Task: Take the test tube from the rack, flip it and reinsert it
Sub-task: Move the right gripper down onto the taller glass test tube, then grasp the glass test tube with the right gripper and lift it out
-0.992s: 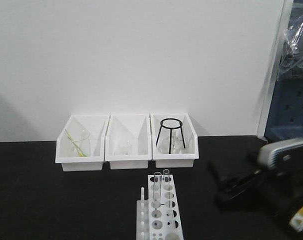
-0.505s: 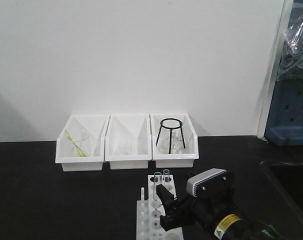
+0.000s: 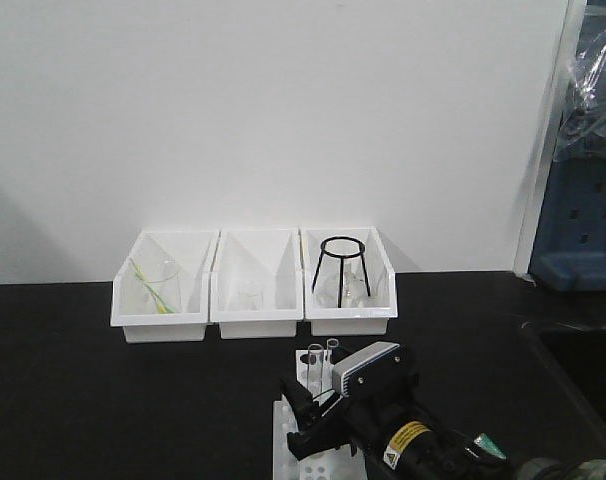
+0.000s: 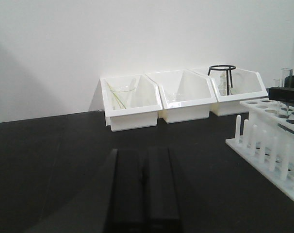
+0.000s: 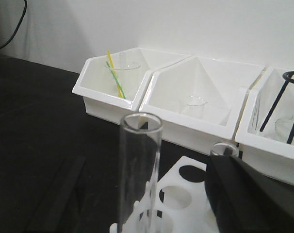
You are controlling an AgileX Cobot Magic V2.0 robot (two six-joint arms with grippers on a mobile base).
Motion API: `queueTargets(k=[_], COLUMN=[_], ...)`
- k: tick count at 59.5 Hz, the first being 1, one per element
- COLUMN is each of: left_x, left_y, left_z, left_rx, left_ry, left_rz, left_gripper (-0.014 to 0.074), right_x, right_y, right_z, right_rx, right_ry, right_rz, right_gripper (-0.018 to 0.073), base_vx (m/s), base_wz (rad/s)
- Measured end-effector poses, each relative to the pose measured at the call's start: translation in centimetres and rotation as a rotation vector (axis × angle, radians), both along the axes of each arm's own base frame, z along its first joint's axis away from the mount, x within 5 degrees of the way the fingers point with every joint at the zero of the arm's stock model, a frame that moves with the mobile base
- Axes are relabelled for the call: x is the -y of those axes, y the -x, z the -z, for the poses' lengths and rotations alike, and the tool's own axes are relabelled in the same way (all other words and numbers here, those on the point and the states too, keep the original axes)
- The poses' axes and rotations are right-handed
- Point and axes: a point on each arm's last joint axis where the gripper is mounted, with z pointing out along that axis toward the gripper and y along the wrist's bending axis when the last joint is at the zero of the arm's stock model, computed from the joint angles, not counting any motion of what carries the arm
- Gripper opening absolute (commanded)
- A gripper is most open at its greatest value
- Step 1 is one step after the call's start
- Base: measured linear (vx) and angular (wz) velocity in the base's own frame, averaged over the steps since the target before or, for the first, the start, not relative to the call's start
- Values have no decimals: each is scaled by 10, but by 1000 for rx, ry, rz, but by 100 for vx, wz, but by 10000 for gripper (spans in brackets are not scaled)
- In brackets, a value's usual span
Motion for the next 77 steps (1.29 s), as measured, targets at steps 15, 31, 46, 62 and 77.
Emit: queueTargets(k=[15, 31, 46, 62, 77], left_x=[0, 0, 0, 0, 0], left_y=[0, 0, 0, 0, 0], left_z=[0, 0, 0, 0, 0], left_rx=[0, 0, 0, 0, 0], left_ry=[0, 0, 0, 0, 0], left_rz=[0, 0, 0, 0, 0], left_gripper=[-6, -6, -6, -6, -6], right_x=[-2, -6, -8, -7, -2], right_y=[-2, -11, -13, -12, -6], right_z=[11, 12, 10, 3, -63], right_rx=[14, 26, 26, 12, 85], right_ry=[-17, -36, -44, -28, -43], right_rz=[-7, -8, -11, -7, 7], right_gripper=[462, 316, -17, -16, -15], base_vx=[0, 0, 0, 0, 0], base_wz=[0, 0, 0, 0, 0])
